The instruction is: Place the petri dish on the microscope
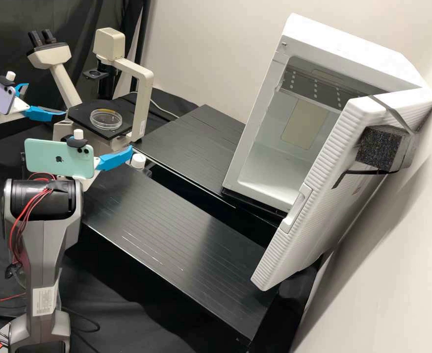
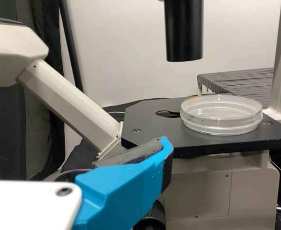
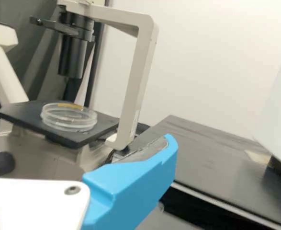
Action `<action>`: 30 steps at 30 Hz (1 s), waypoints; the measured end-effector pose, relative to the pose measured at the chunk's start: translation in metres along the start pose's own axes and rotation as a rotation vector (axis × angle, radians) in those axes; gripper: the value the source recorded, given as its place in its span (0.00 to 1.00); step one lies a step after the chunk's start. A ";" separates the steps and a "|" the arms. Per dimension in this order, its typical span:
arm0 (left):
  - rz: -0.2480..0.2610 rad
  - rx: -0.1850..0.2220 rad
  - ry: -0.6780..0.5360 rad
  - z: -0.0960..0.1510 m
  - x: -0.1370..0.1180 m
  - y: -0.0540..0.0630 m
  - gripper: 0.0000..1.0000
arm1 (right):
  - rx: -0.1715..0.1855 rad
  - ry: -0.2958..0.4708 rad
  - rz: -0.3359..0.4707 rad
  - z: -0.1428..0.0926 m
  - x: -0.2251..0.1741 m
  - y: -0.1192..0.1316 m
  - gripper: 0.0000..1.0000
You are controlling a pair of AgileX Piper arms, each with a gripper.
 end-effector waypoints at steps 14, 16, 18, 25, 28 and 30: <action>0.000 0.000 0.000 0.000 0.000 0.000 1.00 | -0.014 -0.006 0.023 -0.004 0.019 -0.004 1.00; 0.000 0.000 0.000 0.000 0.000 0.000 1.00 | -0.027 -0.012 0.027 -0.005 0.022 -0.006 1.00; 0.000 0.000 0.000 0.000 0.000 0.000 1.00 | -0.036 -0.012 0.034 -0.007 0.028 -0.007 1.00; 0.000 0.000 0.000 0.000 0.000 0.000 1.00 | -0.088 -0.017 0.065 -0.014 0.060 -0.021 1.00; 0.000 0.000 0.000 0.000 0.000 0.000 1.00 | -0.101 -0.041 0.075 -0.011 0.074 -0.027 1.00; 0.000 0.000 0.000 0.000 0.000 0.000 1.00 | -0.100 -0.058 0.072 -0.009 0.080 -0.028 1.00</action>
